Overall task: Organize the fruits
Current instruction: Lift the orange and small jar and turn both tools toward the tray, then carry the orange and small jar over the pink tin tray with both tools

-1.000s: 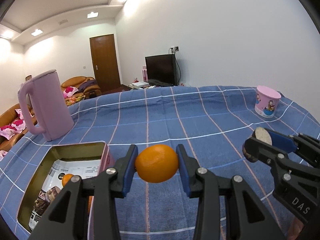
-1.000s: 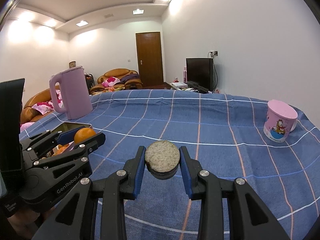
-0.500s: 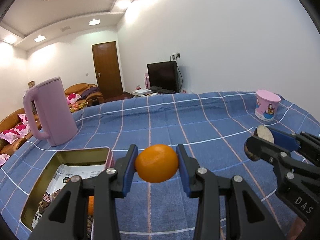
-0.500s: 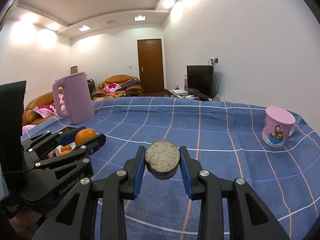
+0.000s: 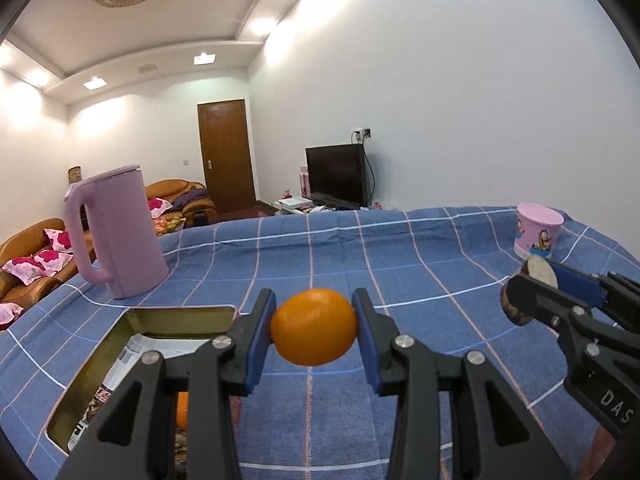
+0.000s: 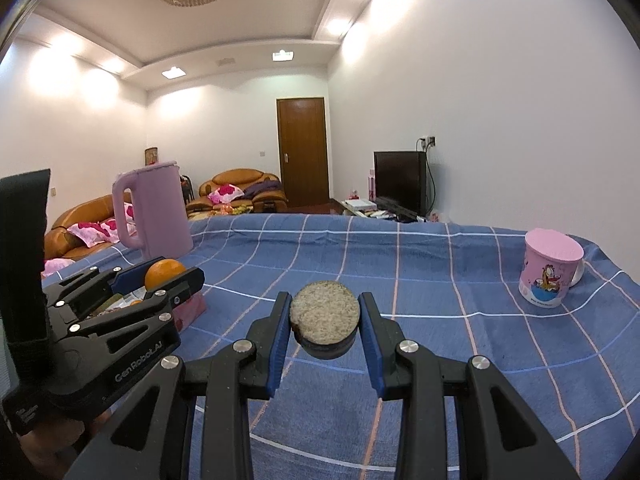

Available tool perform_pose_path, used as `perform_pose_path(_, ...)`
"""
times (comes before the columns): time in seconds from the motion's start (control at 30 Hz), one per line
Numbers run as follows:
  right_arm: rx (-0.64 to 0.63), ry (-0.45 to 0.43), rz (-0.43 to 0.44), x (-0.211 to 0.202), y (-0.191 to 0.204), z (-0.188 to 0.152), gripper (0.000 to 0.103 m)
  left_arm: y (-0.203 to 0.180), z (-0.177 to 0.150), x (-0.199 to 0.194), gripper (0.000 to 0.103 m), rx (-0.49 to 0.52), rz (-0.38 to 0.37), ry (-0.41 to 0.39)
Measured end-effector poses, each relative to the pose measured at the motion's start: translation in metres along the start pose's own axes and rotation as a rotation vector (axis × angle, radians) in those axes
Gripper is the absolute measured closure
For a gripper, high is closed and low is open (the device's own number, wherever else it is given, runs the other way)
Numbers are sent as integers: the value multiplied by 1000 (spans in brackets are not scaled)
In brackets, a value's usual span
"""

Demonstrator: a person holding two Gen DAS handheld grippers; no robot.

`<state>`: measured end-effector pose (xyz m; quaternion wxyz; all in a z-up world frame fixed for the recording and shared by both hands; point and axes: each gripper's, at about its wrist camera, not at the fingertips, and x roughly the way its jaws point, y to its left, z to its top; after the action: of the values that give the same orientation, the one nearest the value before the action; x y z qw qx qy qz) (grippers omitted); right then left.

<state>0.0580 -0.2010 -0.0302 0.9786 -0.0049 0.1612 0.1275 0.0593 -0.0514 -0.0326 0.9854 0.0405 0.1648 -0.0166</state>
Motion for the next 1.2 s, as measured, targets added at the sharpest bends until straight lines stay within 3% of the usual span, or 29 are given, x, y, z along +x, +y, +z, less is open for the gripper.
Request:
perform_pose_path(0.63,-18,44,23,10,15,1,68,15,-6,-10,62,-19,-1,32)
perform_pose_path(0.93,-34,61,86,25,40,5,68,46,-6,-16,62,-49,38,58)
perform_pose_path(1.2,-56,56,166,36,73,15,68,80,-12,-22,62,-70,119,89)
